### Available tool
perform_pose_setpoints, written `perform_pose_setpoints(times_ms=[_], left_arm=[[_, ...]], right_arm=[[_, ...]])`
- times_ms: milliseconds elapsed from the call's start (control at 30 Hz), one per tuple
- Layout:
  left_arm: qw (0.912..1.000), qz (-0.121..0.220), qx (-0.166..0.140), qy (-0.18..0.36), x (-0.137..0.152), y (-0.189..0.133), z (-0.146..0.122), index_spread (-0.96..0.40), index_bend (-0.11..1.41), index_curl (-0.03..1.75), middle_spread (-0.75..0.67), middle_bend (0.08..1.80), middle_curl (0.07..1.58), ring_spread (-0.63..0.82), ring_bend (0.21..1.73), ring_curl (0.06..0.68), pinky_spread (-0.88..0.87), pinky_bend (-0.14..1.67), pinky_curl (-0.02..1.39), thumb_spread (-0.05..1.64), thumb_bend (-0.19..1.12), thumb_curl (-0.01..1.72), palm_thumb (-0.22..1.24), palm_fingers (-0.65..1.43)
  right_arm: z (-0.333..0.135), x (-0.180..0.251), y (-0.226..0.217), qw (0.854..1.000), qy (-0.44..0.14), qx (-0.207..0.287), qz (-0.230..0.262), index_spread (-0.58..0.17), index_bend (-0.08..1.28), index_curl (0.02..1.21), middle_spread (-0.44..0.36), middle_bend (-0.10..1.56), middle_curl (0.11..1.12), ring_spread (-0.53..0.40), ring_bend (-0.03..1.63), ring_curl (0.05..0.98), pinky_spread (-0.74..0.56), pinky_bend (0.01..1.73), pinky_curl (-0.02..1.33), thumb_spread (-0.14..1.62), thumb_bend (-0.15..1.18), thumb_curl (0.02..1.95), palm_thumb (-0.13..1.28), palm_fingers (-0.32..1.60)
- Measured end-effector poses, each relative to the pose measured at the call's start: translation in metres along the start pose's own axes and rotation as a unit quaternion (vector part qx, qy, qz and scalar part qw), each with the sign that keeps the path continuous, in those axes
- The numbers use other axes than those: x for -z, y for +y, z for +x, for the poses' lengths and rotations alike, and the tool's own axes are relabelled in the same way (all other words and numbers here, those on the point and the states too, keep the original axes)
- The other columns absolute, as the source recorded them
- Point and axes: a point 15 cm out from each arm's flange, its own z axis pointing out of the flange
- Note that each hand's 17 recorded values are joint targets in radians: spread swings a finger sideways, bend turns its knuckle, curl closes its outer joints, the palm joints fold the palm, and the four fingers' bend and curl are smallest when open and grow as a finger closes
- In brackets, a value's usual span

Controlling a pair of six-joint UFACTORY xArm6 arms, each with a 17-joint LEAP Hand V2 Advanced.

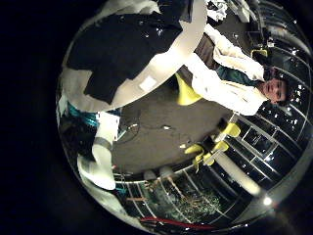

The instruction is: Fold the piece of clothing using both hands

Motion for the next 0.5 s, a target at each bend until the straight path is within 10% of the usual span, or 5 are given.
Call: perform_pose_setpoints(times_ms=[300, 500], left_arm=[[0.9911, 0.057, -0.093, -0.077, -0.072, -0.035, 0.013, -0.07, 0.13, 0.30, 0.20, 0.20, 0.34, 0.38, 0.66, 0.212, 0.45, 0.34, 0.31, 0.96, -0.03, 0.30, 0.08, 0.13], [0.9847, 0.048, -0.102, -0.133, -0.101, -0.057, 0.013, -0.07, 0.19, 0.31, 0.20, 0.19, 0.34, 0.37, 0.66, 0.206, 0.44, 0.35, 0.31, 0.93, -0.03, 0.30, 0.10, 0.13]], right_arm=[[0.005, -0.006, 0.008, 1.000, -0.009, -0.013, -0.017, -0.363, 0.15, 0.25, 0.026, 0.21, 0.35, 0.144, 0.61, 0.230, 0.34, 0.59, 0.27, 1.15, -0.02, 0.26, 0.26, 0.11], [0.012, -0.007, 0.015, 0.999, -0.015, -0.023, -0.018, -0.363, 0.15, 0.25, 0.026, 0.21, 0.35, 0.144, 0.61, 0.232, 0.34, 0.59, 0.27, 1.15, -0.02, 0.26, 0.26, 0.11]])
